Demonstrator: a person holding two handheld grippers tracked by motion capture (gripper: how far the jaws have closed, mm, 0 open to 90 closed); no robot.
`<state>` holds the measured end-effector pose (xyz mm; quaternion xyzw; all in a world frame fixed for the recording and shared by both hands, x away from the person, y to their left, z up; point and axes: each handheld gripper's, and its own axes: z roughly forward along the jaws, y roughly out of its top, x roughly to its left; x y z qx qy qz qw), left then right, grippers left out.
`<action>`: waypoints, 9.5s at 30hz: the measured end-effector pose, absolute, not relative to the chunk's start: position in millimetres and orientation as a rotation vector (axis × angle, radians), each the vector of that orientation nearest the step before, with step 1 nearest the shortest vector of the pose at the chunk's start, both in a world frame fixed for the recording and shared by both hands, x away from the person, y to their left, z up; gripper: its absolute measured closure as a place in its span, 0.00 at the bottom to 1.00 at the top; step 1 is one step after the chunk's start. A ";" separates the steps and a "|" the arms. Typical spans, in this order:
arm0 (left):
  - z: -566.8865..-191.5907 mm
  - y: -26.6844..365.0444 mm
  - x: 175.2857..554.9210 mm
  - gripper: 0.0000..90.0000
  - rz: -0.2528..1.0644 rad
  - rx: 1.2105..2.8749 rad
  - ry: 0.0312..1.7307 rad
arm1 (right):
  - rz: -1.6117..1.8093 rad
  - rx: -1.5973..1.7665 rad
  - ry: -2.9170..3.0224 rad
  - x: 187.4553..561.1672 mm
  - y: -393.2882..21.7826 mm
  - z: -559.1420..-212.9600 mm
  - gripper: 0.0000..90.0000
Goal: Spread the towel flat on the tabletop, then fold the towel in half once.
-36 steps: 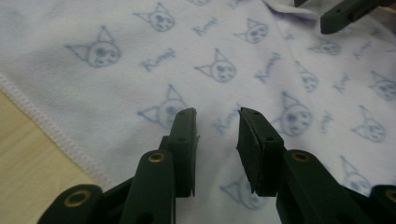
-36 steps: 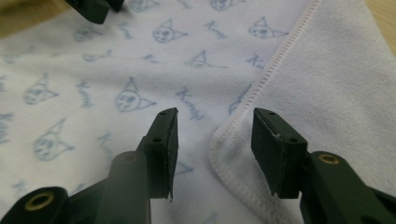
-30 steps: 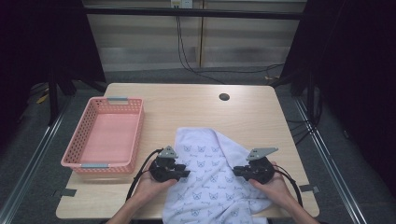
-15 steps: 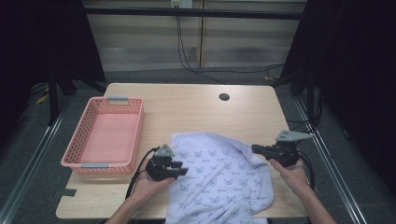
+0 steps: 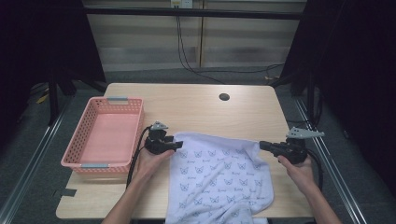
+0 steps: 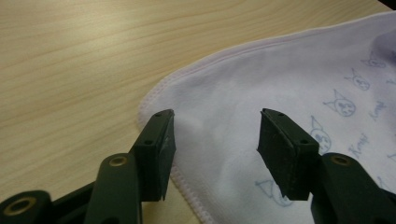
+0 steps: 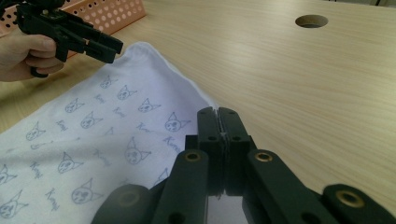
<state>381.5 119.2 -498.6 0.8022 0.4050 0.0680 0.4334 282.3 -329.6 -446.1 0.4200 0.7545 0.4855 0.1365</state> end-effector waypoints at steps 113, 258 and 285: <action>-497.4 156.5 258.2 0.95 -0.049 2.223 0.755 | 0.994 1.147 2.528 228.7 -310.5 -493.6 0.98; -417.7 139.9 358.4 0.96 0.115 1.946 0.758 | 1.475 1.192 2.206 322.2 -333.4 -429.8 0.96; -338.9 155.4 400.9 0.96 0.279 1.822 0.745 | 1.536 1.069 2.053 364.5 -326.4 -332.7 0.96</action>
